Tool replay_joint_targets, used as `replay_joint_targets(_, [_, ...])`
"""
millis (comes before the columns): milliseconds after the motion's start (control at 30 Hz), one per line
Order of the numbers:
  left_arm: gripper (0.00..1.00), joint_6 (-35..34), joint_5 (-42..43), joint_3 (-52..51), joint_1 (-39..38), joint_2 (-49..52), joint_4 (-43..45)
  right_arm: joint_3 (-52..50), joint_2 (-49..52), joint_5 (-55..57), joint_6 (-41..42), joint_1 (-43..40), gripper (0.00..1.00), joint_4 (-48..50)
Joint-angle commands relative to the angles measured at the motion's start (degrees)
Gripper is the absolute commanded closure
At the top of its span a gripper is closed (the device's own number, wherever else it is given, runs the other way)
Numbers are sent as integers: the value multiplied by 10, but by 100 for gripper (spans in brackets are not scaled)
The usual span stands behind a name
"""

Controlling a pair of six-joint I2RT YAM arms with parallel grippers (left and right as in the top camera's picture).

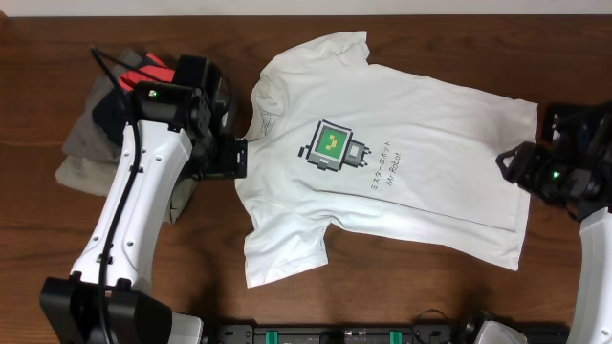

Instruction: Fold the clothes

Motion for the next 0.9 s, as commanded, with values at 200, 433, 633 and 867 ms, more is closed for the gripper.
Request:
replay_joint_targets(200, [11,-61,83,-230,-7,-2,70,-8,-2,28,8,-2,48,-24])
replay_joint_targets(433, [21,-61,244,-403,-7,0,247,-9,4,28,8,-1,48,-26])
replay_joint_targets(633, [32,-61,279,-468,-34,0,292,-9,17,28,8,-1,48,-29])
replay_joint_targets(867, [93,-64,279,-468,-38,0,309,-26,59,34,8,-1,48,-45])
